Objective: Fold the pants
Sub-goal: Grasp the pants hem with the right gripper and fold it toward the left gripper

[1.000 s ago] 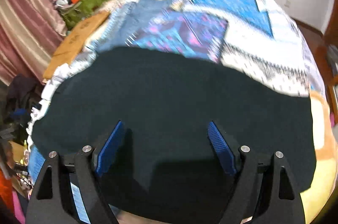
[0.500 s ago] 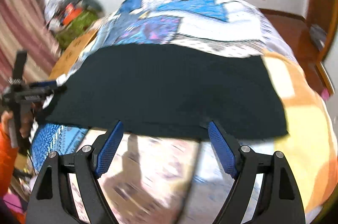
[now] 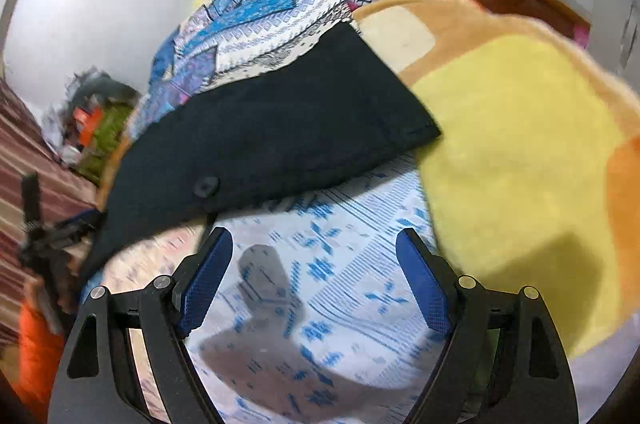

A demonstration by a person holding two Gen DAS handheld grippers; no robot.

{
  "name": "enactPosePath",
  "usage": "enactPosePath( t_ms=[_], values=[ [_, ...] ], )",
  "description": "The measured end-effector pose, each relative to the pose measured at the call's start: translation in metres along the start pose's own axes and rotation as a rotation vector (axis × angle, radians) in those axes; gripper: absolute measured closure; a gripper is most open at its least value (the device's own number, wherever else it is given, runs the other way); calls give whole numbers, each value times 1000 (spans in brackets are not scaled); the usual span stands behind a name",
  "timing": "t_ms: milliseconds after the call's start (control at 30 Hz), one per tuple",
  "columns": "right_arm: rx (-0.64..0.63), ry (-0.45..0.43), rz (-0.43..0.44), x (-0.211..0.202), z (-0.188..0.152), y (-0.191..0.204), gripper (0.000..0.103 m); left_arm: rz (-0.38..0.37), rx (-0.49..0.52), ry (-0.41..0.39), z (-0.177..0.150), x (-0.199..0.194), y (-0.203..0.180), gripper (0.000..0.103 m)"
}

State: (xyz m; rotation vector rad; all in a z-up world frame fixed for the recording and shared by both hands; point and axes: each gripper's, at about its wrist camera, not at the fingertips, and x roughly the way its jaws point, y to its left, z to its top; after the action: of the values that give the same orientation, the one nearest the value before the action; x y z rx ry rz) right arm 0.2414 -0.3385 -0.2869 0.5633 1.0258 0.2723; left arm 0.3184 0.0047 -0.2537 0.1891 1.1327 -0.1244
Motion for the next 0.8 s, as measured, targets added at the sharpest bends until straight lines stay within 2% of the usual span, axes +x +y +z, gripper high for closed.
enactPosePath(
  t_ms=[167,333,467,567,600,633,667,700,733,800],
  values=[
    [52,-21,-12,12,10,-3,22,-52,-56,-16,-4,4,8,0],
    [129,-6,29,25,21,-15,21,-59,-55,-28,-5,4,8,0],
    [106,-29,-13,26,24,-14,23,-57,-56,-38,-5,4,7,0],
    [71,-71,-64,19,26,-10,42,-59,-60,-43,-6,3,8,0],
    [69,-84,-70,17,27,-11,54,-61,-62,-44,-6,3,8,0],
    [69,-92,-76,17,31,-13,70,-63,-64,-43,-6,3,9,0],
    [62,-88,-86,16,33,-14,77,-64,-66,-43,-6,2,9,0],
    [48,-80,-90,16,36,-13,92,-62,-67,-44,-6,1,9,0],
    [30,-71,-89,14,38,-11,97,-56,-65,-47,-6,0,8,0],
    [-19,-76,-97,5,44,-4,97,-34,-45,-68,-8,-7,5,0]
  ],
)
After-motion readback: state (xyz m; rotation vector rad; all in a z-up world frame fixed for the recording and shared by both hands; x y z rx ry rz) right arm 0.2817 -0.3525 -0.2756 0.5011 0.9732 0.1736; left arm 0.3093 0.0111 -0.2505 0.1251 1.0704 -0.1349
